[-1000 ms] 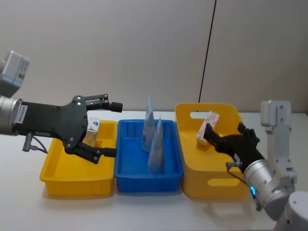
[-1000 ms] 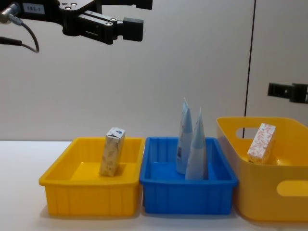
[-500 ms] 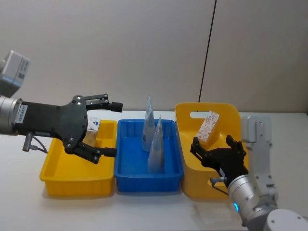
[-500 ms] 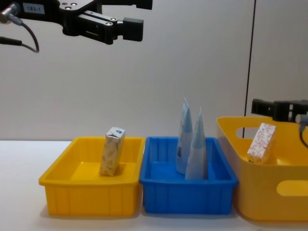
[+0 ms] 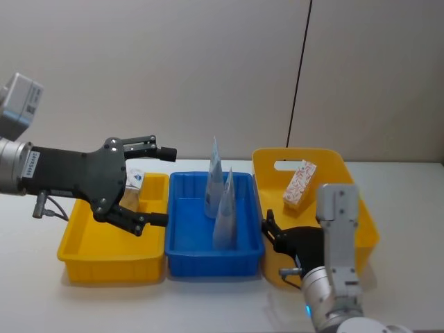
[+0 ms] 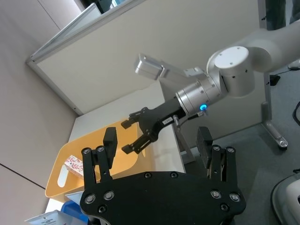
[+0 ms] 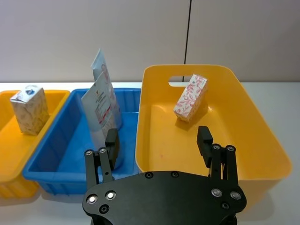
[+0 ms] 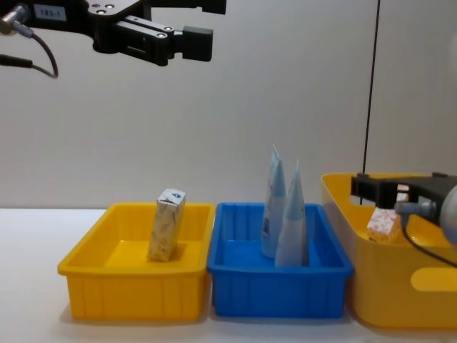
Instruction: Bimanual collaborative sorting of washing and personal care products
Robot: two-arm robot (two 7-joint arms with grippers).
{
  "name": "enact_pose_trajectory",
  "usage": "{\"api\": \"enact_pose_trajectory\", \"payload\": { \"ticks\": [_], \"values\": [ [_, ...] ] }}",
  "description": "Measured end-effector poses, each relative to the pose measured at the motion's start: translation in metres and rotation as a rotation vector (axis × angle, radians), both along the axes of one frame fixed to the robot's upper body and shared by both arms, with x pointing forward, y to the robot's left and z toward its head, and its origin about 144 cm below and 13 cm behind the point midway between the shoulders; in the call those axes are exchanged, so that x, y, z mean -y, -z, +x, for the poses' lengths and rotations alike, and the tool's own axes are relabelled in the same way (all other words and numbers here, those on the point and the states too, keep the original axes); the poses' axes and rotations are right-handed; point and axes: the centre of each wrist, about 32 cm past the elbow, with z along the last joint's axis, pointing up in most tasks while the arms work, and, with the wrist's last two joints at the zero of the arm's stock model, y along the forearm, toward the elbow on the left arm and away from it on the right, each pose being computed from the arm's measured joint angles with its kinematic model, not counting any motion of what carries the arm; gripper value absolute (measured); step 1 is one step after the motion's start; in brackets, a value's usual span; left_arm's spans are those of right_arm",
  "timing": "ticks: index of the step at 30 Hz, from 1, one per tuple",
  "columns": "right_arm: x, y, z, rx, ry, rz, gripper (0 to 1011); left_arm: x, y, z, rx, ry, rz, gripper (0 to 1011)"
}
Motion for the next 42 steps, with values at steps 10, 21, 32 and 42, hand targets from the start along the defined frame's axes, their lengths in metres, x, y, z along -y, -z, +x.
{"api": "enact_pose_trajectory", "payload": {
  "ticks": [10, 21, 32, 42],
  "values": [
    [-0.024, 0.009, 0.002, 0.001, 0.046, -0.016, 1004, 0.000, 0.000, 0.000, 0.000, 0.000, 0.000, 1001],
    [-0.048, 0.014, 0.008, 0.012, 0.079, -0.025, 1004, 0.000, 0.000, 0.000, 0.000, 0.000, 0.000, 1001],
    [-0.055, 0.013, 0.015, 0.019, 0.068, -0.029, 1004, 0.000, 0.000, 0.000, 0.000, 0.000, 0.000, 1001],
    [-0.047, 0.015, 0.025, 0.037, 0.018, -0.062, 1004, 0.000, 0.000, 0.000, 0.000, 0.000, 0.000, 1001]
  ]
}}
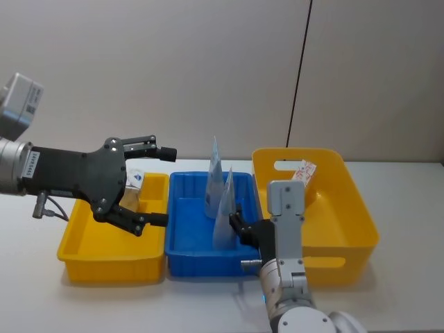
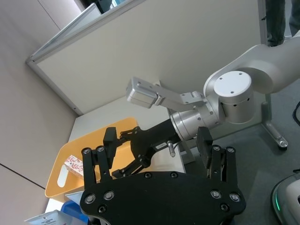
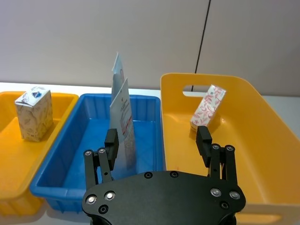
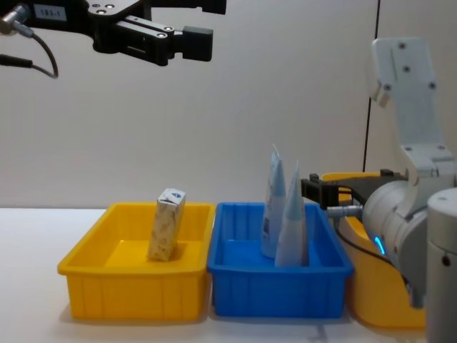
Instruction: Bimanual collaborative sorting of washing and personal care products
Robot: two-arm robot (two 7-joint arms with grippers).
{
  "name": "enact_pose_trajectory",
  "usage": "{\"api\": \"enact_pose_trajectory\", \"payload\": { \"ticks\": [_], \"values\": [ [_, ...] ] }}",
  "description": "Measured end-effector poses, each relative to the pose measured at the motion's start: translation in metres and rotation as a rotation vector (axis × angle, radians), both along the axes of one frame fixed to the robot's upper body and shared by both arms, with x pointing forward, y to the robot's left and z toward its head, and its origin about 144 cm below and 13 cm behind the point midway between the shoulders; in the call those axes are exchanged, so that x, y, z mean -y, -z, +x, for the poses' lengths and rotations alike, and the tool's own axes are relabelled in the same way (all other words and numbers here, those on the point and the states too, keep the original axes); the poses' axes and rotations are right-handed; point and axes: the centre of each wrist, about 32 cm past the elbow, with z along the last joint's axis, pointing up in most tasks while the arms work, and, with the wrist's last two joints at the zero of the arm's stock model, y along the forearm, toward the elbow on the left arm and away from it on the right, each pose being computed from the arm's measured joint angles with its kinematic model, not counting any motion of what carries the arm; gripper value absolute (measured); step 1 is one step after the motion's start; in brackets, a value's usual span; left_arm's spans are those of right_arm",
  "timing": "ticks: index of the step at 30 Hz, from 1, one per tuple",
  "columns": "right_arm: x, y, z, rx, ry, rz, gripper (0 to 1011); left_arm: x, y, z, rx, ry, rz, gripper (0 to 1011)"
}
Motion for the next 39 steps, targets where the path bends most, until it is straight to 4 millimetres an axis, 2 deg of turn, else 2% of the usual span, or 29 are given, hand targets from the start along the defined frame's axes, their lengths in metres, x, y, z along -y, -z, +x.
{"api": "enact_pose_trajectory", "payload": {
  "ticks": [23, 39],
  "values": [
    [0.015, 0.007, 0.028, 0.012, -0.090, -0.078, 1004, 0.000, 0.000, 0.000, 0.000, 0.000, 0.000, 1001],
    [0.023, 0.010, 0.038, 0.005, -0.108, -0.102, 1004, 0.000, 0.000, 0.000, 0.000, 0.000, 0.000, 1001]
  ]
}}
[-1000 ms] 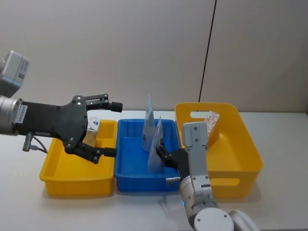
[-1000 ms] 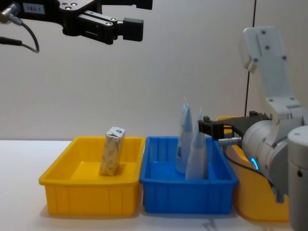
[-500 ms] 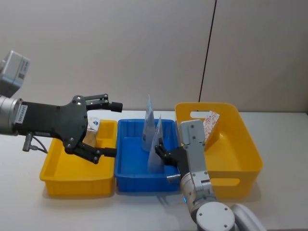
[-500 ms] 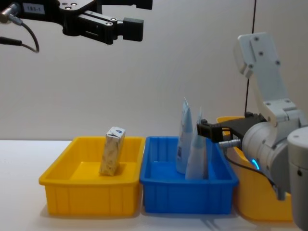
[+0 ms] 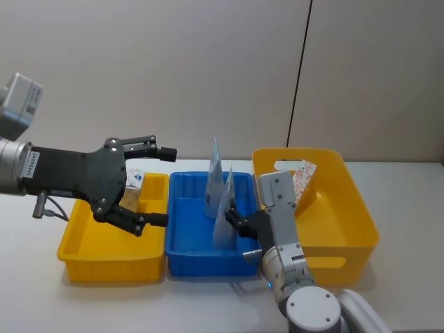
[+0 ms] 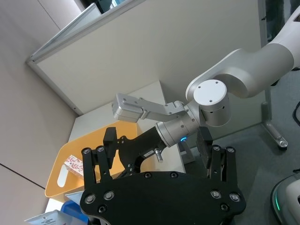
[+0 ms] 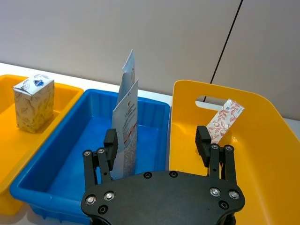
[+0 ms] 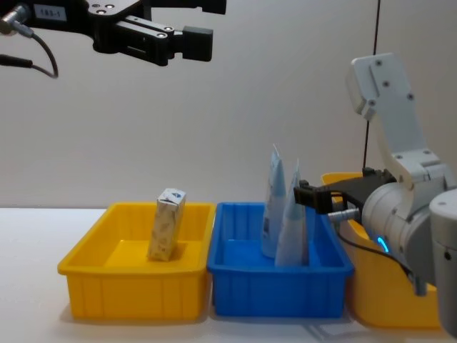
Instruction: Bimanual collaborative sorting of washing and personal care products
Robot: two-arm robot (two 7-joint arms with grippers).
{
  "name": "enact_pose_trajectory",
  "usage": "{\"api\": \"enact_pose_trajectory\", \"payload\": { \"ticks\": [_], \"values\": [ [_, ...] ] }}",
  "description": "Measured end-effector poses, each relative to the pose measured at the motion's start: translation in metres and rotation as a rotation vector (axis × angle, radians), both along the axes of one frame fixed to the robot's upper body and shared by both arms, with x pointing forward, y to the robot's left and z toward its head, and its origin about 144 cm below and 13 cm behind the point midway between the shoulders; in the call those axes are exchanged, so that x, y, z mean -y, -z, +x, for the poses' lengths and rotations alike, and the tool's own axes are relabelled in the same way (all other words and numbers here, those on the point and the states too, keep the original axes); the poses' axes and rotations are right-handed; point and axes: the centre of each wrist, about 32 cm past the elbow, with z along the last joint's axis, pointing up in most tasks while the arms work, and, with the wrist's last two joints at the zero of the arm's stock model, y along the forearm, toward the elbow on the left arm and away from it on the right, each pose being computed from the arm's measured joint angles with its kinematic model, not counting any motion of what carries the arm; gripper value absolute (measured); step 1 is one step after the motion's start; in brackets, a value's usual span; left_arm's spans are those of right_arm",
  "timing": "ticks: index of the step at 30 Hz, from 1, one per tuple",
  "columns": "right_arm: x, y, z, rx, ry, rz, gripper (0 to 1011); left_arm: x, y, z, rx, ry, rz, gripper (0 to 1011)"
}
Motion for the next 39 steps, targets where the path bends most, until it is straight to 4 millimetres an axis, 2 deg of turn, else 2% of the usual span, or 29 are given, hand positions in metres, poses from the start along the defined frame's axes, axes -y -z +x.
{"api": "enact_pose_trajectory", "payload": {
  "ticks": [17, 39],
  "values": [
    [0.003, 0.002, 0.004, -0.028, 0.003, 0.033, 1004, 0.000, 0.000, 0.000, 0.000, 0.000, 0.000, 1001],
    [-0.009, 0.006, 0.016, -0.038, -0.045, 0.046, 1004, 0.000, 0.000, 0.000, 0.000, 0.000, 0.000, 1002]
  ]
}}
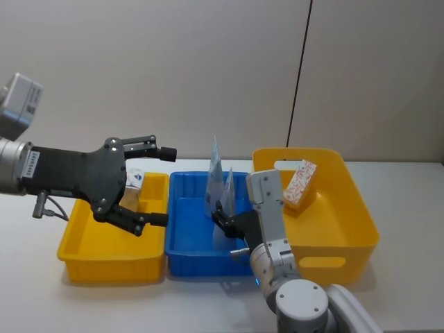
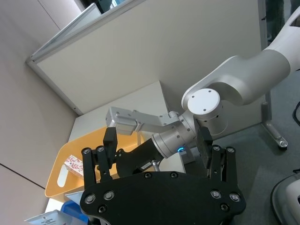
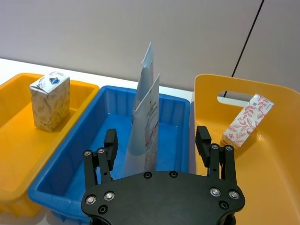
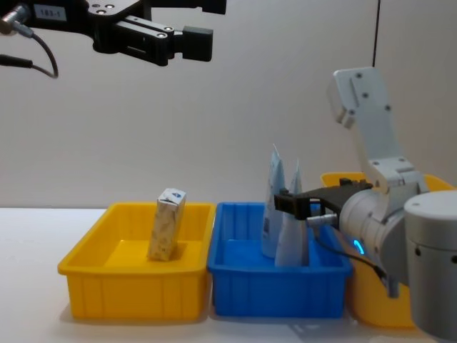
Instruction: Bimanual collaborative sorting of washing and personal care products
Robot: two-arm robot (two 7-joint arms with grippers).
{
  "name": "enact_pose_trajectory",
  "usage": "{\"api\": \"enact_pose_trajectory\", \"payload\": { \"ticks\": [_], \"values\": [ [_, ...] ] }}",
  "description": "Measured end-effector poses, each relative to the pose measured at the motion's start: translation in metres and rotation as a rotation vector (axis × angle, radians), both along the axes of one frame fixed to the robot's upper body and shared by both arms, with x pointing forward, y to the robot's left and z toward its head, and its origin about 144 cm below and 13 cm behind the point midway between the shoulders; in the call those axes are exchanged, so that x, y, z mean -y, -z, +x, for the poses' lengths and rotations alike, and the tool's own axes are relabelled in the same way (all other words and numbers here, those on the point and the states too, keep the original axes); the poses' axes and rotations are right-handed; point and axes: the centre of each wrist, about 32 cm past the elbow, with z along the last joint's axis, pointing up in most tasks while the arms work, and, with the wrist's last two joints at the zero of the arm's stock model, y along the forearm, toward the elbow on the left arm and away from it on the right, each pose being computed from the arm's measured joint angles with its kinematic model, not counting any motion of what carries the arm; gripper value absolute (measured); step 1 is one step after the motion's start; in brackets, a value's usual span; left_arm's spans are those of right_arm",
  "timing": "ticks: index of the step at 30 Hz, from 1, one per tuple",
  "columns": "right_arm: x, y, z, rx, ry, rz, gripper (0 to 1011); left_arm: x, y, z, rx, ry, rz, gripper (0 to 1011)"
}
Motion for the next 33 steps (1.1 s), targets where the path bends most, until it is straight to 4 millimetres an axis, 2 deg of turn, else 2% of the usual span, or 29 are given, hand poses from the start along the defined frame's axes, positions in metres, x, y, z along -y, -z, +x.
{"api": "enact_pose_trajectory", "payload": {
  "ticks": [20, 25, 29, 33],
  "values": [
    [-0.010, 0.005, 0.024, 0.024, 0.021, -0.020, 1004, 0.000, 0.000, 0.000, 0.000, 0.000, 0.000, 1001],
    [-0.012, 0.006, 0.028, 0.027, 0.026, -0.025, 927, 0.000, 0.000, 0.000, 0.000, 0.000, 0.000, 1001],
    [-0.013, 0.007, 0.032, 0.026, 0.030, -0.027, 822, 0.000, 0.000, 0.000, 0.000, 0.000, 0.000, 1001],
    [-0.015, 0.007, 0.034, 0.026, 0.034, -0.030, 666, 0.000, 0.000, 0.000, 0.000, 0.000, 0.000, 1001]
  ]
}}
